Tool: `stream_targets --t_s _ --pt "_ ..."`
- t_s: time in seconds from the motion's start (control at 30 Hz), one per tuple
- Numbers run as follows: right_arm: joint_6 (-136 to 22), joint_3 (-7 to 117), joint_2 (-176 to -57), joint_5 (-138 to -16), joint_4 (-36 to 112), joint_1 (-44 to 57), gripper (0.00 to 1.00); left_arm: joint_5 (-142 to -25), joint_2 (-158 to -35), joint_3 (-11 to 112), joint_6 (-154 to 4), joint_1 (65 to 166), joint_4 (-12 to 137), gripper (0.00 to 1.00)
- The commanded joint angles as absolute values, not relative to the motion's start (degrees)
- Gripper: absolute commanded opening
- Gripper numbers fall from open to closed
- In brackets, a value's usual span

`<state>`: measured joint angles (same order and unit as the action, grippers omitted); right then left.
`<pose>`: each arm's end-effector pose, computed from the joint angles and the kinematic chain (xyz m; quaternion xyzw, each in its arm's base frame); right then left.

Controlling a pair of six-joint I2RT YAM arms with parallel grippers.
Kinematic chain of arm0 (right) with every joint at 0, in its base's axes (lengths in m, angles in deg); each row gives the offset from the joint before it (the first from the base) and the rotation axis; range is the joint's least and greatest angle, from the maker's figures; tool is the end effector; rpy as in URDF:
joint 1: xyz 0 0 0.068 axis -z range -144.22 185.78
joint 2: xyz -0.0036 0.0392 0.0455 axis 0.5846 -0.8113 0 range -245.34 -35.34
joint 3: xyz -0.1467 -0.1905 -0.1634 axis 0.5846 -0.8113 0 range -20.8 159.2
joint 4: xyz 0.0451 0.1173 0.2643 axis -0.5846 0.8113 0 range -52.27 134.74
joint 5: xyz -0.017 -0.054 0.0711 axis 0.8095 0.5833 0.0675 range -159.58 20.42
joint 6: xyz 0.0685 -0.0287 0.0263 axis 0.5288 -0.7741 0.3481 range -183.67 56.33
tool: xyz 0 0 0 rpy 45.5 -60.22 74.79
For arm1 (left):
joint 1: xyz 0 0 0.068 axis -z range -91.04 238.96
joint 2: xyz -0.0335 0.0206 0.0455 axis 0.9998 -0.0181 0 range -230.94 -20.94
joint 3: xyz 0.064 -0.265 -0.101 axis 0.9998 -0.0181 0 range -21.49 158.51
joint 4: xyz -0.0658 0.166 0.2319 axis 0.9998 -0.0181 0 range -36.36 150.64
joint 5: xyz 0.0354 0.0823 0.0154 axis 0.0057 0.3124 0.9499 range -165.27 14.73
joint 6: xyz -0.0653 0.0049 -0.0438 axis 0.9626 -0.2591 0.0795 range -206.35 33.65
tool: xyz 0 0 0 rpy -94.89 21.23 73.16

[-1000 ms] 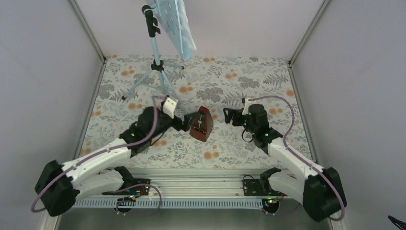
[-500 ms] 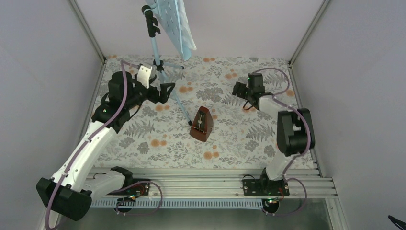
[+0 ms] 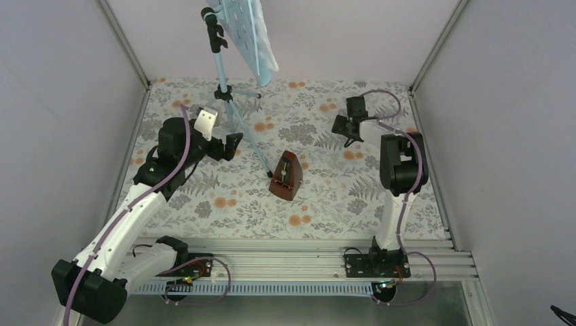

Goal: Pack up the instrument practice props

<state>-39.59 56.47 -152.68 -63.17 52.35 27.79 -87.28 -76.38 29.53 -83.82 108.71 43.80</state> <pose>0.4790 0.0597 0.1161 0.1499 0.9397 0.0325 0.3058 0.2514 -0.1053 0.3338 0.1814 0.8028 -0.1932 0.5342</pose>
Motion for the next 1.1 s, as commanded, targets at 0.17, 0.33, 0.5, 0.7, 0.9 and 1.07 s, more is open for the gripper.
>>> stream_targets --t_s 0.17,0.33,0.5,0.7,0.9,1.07 --pt "-37.2 63.5 -159.0 -64.2 53.9 29.9 0.70 -86.9 -75.1 28.5 -85.6 108.6 44.9 1.00" --pt "-38.3 66.1 -161.2 -62.9 56.0 30.0 0.60 -86.5 -75.5 28.5 -85.7 108.6 44.8 1.00" --pt "-39.2 62.8 -159.1 -62.7 54.1 30.0 0.59 -86.4 -75.6 28.4 -85.8 108.6 44.8 1.00" --pt "-39.1 64.1 -157.0 -65.4 54.2 31.1 0.71 -86.8 -76.1 28.5 -85.8 108.7 44.6 1.00" --pt "-38.3 67.2 -158.0 -66.5 55.5 32.8 0.77 -86.5 -75.5 28.3 -85.8 108.6 44.7 1.00" --pt "-38.9 70.4 -160.7 -66.2 57.3 32.9 0.78 -87.3 -75.8 28.3 -85.6 108.6 44.7 1.00"
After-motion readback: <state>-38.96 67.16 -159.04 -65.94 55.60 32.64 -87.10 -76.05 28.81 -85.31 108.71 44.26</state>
